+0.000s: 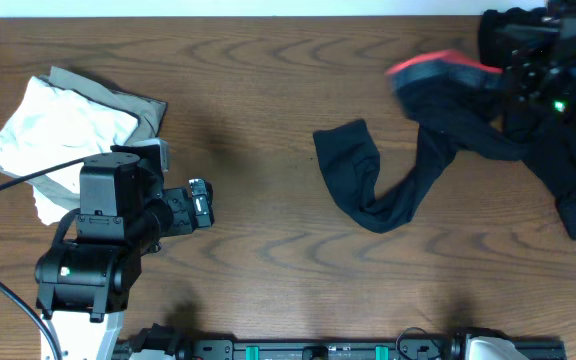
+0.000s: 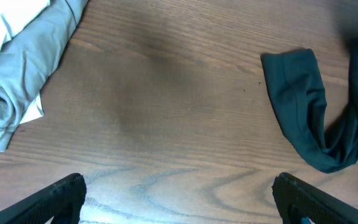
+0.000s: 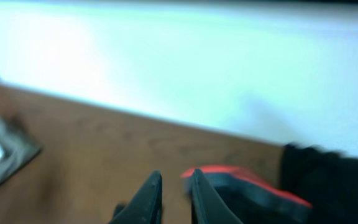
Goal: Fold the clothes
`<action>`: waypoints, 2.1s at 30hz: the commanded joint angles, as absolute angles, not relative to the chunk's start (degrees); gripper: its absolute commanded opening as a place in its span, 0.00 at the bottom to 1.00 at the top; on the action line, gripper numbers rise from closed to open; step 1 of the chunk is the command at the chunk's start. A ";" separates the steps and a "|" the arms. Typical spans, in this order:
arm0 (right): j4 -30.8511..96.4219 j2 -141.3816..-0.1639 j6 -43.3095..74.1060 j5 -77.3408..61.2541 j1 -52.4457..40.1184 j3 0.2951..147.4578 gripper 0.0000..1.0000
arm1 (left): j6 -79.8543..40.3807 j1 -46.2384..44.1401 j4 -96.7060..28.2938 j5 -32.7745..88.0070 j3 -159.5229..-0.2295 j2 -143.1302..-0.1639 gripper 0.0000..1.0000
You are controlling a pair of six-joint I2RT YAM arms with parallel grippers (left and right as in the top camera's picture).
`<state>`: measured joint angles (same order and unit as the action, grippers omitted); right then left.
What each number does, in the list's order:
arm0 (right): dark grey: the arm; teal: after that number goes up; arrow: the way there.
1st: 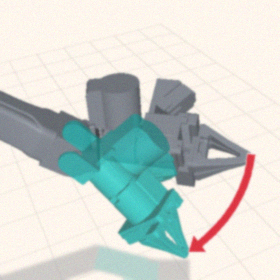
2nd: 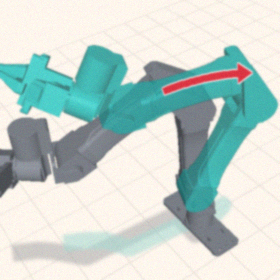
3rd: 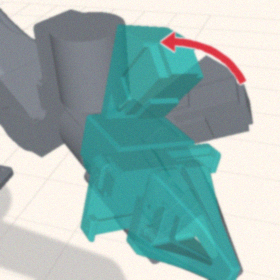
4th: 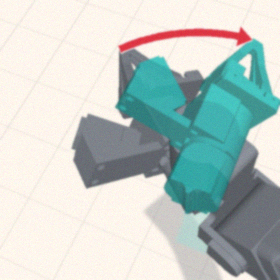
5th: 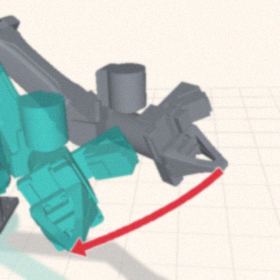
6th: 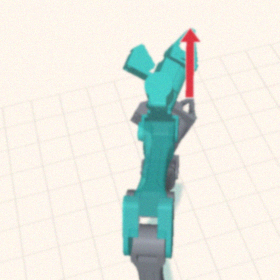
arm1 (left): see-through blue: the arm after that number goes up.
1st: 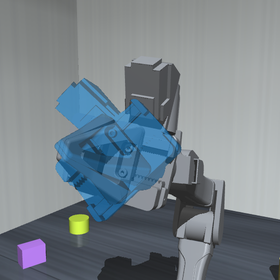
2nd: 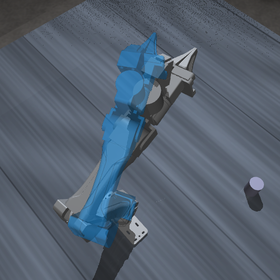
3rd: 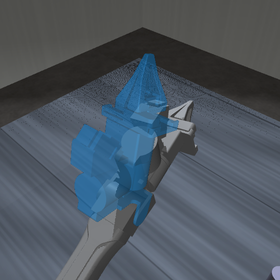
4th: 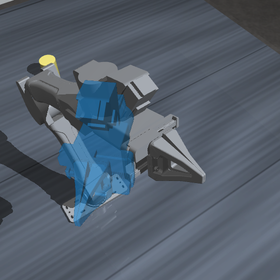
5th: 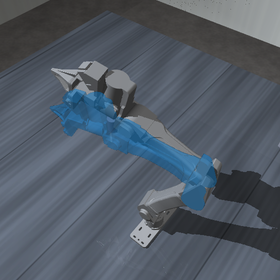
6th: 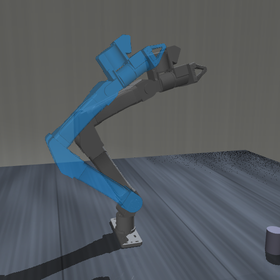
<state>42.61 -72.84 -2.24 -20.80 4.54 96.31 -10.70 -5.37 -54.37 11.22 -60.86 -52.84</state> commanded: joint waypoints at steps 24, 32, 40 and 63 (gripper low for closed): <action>51.81 -108.31 -9.98 -13.32 2.48 97.43 0.81 | -10.63 -5.58 -53.15 11.35 -62.00 -54.26 0.98; 45.95 -117.40 -18.46 -15.35 -2.02 97.45 0.83 | -10.63 -5.58 -52.66 11.38 -62.00 -58.37 0.98; 37.23 -124.57 -20.43 -2.39 -6.02 97.45 0.81 | -10.63 -5.61 -52.49 11.38 -62.00 -61.95 0.98; 36.21 -129.08 -14.20 2.79 -6.22 97.49 0.01 | -10.63 -5.58 -51.70 11.38 -62.00 -62.59 0.98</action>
